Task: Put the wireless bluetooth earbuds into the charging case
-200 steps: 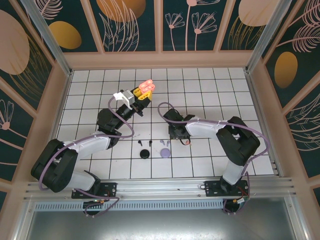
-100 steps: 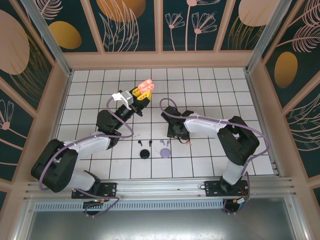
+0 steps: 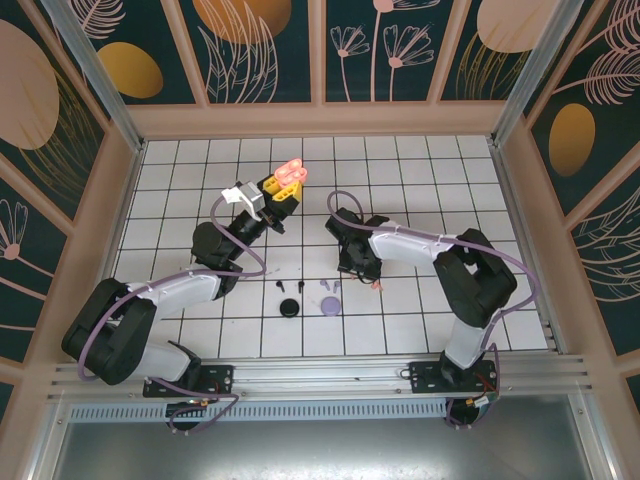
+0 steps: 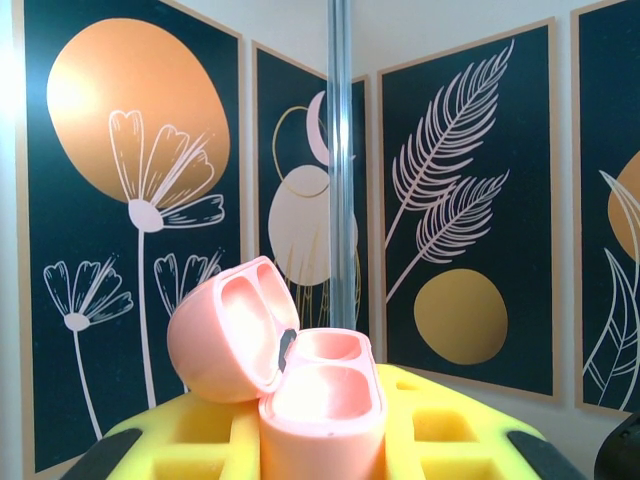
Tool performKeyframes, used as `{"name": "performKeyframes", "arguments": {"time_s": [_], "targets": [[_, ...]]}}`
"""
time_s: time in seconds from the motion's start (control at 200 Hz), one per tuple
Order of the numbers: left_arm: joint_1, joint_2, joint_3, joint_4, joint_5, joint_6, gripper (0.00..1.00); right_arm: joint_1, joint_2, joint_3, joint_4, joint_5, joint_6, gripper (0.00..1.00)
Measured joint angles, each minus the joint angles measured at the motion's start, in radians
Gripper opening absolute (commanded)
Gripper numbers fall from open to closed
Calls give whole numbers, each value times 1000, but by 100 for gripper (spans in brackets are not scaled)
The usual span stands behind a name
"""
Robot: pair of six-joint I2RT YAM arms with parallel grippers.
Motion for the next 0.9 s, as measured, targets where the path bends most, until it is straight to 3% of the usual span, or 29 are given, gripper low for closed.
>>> {"name": "performKeyframes", "arguments": {"time_s": [0.901], "targets": [[0,-3,-15,15,2,-3,0,1,71,45,7,-26,7,40]]}}
